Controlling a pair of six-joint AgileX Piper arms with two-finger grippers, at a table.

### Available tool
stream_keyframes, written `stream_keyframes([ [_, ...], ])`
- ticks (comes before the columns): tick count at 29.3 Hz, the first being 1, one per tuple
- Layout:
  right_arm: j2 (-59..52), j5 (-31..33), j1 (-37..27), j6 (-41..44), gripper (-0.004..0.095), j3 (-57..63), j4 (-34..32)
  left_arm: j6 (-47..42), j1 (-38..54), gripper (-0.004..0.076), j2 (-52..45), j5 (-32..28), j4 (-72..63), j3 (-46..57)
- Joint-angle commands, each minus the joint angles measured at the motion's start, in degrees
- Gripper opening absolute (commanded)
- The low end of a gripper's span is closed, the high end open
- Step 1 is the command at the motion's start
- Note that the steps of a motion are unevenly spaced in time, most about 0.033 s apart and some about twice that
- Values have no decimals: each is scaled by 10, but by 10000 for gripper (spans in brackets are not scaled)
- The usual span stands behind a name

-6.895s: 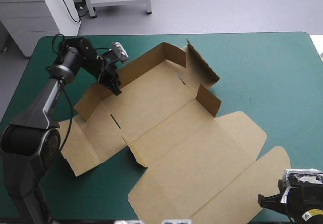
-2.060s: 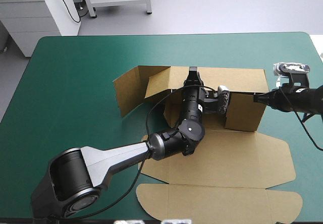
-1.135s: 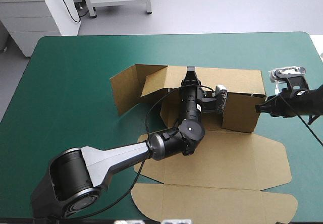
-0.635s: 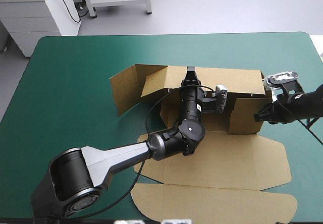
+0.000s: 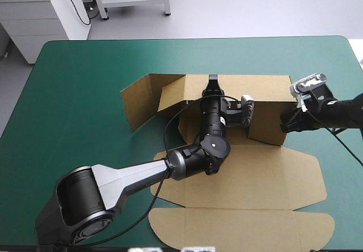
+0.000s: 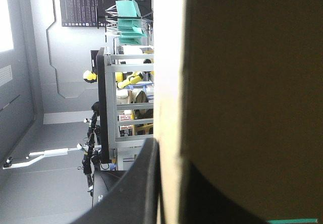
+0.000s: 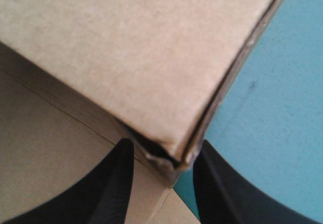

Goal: Fold the box

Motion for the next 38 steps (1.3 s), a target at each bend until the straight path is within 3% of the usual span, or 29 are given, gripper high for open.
stream_keyframes([
  [1, -1, -31, 1, -27, 360, -11, 72, -13, -1, -8, -24, 9, -18, -10],
  [5, 33, -28, 1, -109, 360, -9, 172, -22, -1, -8, -24, 9, 10, -10],
  [12, 72, 14, 1, -224, 359, -9, 272, -30, -2, -8, -28, 5, 27, -10],
  [20, 106, 50, 1, -267, 328, -9, 305, -30, -6, -8, -28, 3, 27, -10],
  [25, 111, 61, 1, -285, 176, -9, 336, -30, -6, -8, -28, -3, 27, -10],
  [29, 111, 33, 1, -292, 41, -9, 345, -30, -6, -8, -28, -3, 28, -10],
  [38, 109, -36, 1, -242, 2, -9, 337, -30, -6, -8, -28, -1, 28, -10],
])
